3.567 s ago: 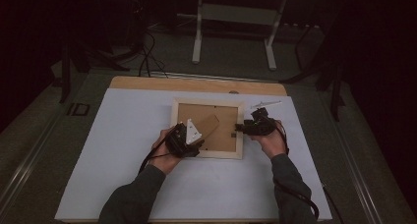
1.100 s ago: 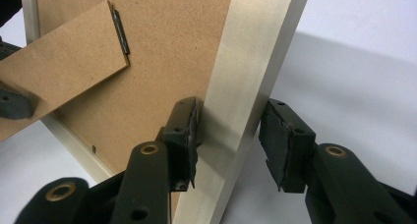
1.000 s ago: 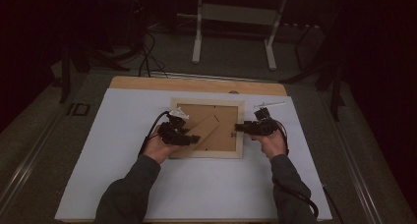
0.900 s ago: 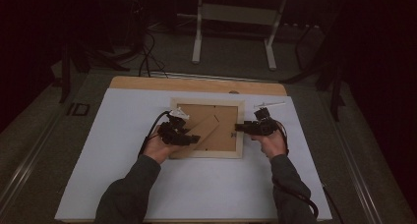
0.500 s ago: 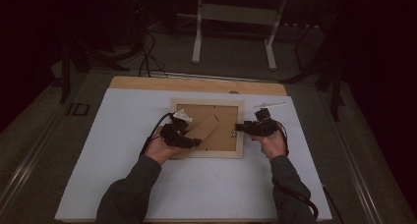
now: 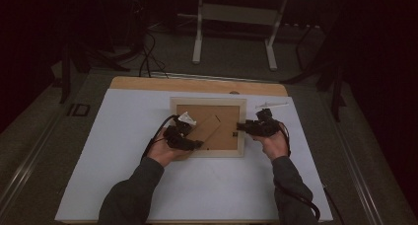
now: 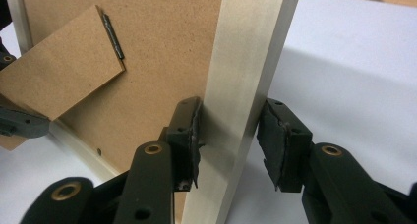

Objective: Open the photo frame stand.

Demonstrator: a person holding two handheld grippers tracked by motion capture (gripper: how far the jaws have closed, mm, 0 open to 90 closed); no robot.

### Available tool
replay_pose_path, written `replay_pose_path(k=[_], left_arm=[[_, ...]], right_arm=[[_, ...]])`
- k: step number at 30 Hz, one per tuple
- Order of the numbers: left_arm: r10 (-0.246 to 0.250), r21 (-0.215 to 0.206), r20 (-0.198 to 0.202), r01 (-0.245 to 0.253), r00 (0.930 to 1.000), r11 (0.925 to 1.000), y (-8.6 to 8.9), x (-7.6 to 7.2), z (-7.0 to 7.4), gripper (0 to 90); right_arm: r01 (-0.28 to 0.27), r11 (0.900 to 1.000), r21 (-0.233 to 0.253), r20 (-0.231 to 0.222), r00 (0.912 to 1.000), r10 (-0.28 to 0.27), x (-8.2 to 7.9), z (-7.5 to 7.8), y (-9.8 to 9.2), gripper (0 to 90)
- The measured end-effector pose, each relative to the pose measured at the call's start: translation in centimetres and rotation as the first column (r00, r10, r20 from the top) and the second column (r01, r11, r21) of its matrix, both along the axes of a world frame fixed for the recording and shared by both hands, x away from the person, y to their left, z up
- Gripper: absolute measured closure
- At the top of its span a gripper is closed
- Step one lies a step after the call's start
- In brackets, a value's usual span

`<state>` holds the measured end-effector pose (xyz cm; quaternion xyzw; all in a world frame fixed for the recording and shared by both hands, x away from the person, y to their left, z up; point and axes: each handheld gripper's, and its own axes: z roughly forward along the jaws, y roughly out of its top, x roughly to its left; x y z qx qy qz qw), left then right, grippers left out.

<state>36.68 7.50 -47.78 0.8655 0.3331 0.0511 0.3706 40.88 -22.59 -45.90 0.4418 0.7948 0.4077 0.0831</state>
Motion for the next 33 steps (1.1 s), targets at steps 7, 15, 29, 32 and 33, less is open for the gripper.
replay_pose_path(k=[7,15,29,32,33], left_arm=[[0.002,0.013,0.01,-0.002,0.9999,0.9999,-0.2,0.0,0.2,60.7],[-0.003,0.038,0.048,0.001,0.9989,0.9993,-0.5,0.0,0.5,64.8],[0.01,0.07,0.083,-0.015,0.9965,0.9974,-1.0,0.1,0.8,65.2],[0.01,0.083,0.092,-0.018,0.9957,0.9964,-1.3,0.1,0.9,65.2],[0.013,0.078,0.094,-0.02,0.9955,0.9968,-1.3,0.1,0.9,65.8]], right_arm=[[0.012,1.0,0.001,0.018,0.9998,-0.012,-0.2,0.1,-0.1,60.5],[0.012,1.0,0.007,0.047,0.9988,-0.013,-0.5,0.9,-0.2,61.9],[0.034,0.999,0.001,0.083,0.996,-0.034,-1.2,1.3,-0.4,62.4],[0.038,0.999,-0.012,0.097,0.9946,-0.037,-1.5,1.4,-0.4,62.4],[0.04,0.999,-0.018,0.105,0.9938,-0.038,-1.8,1.5,-0.4,62.4]])
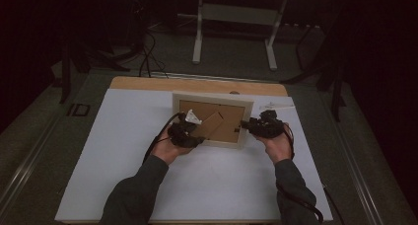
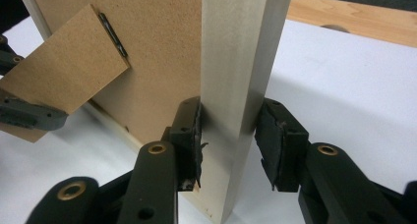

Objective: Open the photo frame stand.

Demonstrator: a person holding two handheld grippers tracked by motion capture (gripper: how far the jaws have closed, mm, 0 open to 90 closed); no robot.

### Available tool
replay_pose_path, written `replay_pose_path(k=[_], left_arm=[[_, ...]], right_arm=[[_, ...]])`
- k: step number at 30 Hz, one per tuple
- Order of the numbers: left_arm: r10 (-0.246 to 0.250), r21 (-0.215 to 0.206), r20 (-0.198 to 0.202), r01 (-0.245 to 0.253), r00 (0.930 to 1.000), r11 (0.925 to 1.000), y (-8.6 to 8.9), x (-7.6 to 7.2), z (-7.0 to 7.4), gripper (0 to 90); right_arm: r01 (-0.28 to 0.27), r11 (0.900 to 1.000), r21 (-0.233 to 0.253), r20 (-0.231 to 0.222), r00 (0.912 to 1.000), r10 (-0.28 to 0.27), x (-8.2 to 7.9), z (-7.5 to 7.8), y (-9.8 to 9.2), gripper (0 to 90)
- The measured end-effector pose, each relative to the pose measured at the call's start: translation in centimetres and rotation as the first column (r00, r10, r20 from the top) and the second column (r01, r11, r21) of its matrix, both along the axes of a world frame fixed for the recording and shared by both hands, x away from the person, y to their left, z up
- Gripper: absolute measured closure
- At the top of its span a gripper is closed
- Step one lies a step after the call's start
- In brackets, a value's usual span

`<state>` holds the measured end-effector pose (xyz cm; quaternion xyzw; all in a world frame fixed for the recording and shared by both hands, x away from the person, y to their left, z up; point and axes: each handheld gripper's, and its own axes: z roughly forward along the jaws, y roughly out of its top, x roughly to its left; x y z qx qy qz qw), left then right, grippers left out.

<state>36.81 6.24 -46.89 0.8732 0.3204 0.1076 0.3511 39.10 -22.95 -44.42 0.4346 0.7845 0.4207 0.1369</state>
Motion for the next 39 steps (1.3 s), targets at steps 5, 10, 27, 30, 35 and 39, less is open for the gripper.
replay_pose_path(k=[5,10,27,30,35,39], left_arm=[[0.015,-0.003,0.003,-0.015,0.9999,0.9999,0.0,0.1,0.0,66.0],[0.027,0.0,0.011,-0.027,0.9996,0.9996,0.0,0.2,0.0,66.9],[0.043,0.027,0.045,-0.044,0.9981,0.9987,0.0,0.1,0.1,66.7],[0.041,0.03,0.046,-0.043,0.9981,0.9986,0.1,0.1,0.1,66.6],[0.042,0.033,0.047,-0.043,0.998,0.9985,0.2,0.2,0.1,66.5],[0.043,0.026,0.043,-0.044,0.9982,0.9987,0.3,0.1,0.0,66.6]], right_arm=[[0.002,1.0,-0.008,0.01,0.9999,-0.002,-0.5,0.1,0.1,62.5],[0.016,1.0,-0.02,0.029,0.9995,-0.016,-0.9,0.1,0.3,62.5],[0.042,0.998,-0.049,0.072,0.9967,-0.039,-2.2,0.1,1.1,62.5],[0.038,0.998,-0.056,0.08,0.9963,-0.033,-2.5,0.1,1.1,62.5],[0.029,0.997,-0.066,0.084,0.9962,-0.024,-2.9,0.1,1.3,62.6],[0.023,0.997,-0.068,0.093,0.9955,-0.017,-3.2,0.1,1.5,62.5]])
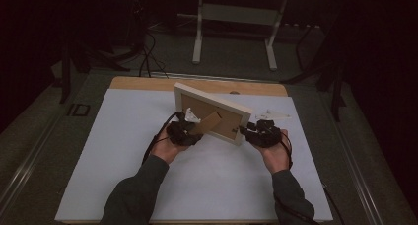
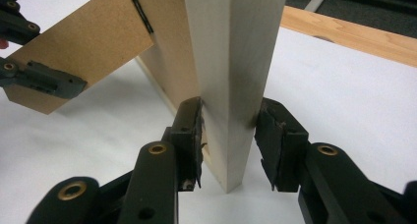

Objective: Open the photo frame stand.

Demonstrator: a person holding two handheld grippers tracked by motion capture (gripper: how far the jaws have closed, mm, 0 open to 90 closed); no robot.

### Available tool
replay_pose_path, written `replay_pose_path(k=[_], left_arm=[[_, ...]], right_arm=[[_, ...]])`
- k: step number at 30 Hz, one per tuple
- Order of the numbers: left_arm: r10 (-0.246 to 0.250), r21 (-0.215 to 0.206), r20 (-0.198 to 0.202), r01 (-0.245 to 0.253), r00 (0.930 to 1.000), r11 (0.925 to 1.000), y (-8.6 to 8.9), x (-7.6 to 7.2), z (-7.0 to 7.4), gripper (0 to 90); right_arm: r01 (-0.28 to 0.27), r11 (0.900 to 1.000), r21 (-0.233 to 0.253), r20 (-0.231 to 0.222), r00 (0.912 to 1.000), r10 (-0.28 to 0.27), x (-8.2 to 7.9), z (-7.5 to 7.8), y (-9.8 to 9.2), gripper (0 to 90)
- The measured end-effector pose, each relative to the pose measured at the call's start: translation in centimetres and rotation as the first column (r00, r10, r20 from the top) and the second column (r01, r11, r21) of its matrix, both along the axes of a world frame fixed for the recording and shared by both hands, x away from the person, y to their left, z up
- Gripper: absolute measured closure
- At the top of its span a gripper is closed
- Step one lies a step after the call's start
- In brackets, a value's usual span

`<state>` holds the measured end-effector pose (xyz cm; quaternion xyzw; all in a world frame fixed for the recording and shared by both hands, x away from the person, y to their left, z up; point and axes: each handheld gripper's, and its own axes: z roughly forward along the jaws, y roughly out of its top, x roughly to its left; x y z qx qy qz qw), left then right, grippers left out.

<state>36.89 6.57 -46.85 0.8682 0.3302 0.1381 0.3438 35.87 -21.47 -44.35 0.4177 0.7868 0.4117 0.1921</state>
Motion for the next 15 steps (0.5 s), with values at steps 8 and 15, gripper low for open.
replay_pose_path(k=[8,15], left_arm=[[-0.003,-0.017,-0.001,0.003,1.0,0.9999,0.17,-0.38,-0.18,67.0],[-0.007,-0.025,-0.002,0.007,1.0,0.9997,0.22,-0.62,-0.22,67.3]], right_arm=[[-0.011,1.0,0.017,0.009,0.9999,0.011,-0.58,0.31,-0.42,65.7],[-0.021,1.0,0.021,0.008,0.9998,0.021,-0.53,0.38,-0.57,66.2]])
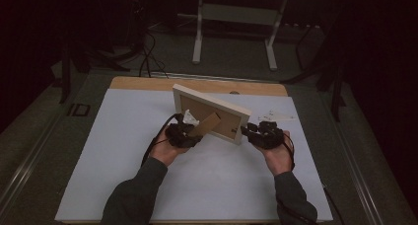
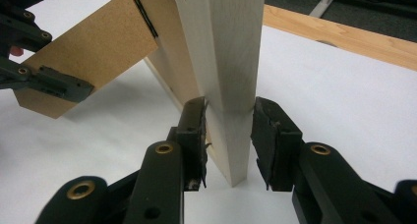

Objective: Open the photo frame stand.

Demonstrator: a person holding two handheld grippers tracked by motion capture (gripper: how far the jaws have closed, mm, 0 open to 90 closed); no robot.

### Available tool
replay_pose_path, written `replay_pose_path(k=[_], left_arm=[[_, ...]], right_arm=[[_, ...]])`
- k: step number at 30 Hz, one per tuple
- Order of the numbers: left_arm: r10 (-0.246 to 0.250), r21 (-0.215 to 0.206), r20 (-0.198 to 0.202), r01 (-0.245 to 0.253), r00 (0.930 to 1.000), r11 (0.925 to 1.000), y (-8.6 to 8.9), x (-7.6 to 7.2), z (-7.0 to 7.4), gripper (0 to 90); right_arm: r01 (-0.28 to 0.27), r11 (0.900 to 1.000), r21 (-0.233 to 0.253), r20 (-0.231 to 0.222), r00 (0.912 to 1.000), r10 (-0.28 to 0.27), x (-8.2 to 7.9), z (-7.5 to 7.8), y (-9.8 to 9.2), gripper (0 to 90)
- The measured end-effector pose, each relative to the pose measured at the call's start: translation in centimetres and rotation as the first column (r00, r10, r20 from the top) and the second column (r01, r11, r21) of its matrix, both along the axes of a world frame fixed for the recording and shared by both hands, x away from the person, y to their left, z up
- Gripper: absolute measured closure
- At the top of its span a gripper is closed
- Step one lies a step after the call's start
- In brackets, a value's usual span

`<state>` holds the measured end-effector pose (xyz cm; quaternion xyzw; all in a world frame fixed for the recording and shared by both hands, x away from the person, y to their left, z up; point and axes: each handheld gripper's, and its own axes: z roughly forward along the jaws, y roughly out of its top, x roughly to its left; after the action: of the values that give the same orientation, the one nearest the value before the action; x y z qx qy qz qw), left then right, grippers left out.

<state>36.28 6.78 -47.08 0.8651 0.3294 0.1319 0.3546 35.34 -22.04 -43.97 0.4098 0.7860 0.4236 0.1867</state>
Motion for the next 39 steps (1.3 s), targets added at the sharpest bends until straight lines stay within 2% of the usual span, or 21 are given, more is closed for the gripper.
replay_pose_path(k=[13,31,39], left_arm=[[-0.026,-0.007,0.005,0.026,0.9996,0.9996,0.0,-1.2,-0.2,67.8],[-0.046,0.009,0.009,0.045,0.9989,0.9989,0.0,-2.0,-0.8,68.1],[-0.045,-0.006,0.005,0.045,0.999,0.999,0.1,-2.4,-1.0,68.2]], right_arm=[[-0.024,1.0,0.014,0.007,0.9997,0.024,-0.5,-0.2,-0.1,66.1],[-0.054,0.998,0.014,0.005,0.9985,0.054,-1.1,-0.3,-0.1,65.7],[-0.065,0.998,0.013,0.007,0.9979,0.065,-1.3,-0.4,-0.1,65.5]])
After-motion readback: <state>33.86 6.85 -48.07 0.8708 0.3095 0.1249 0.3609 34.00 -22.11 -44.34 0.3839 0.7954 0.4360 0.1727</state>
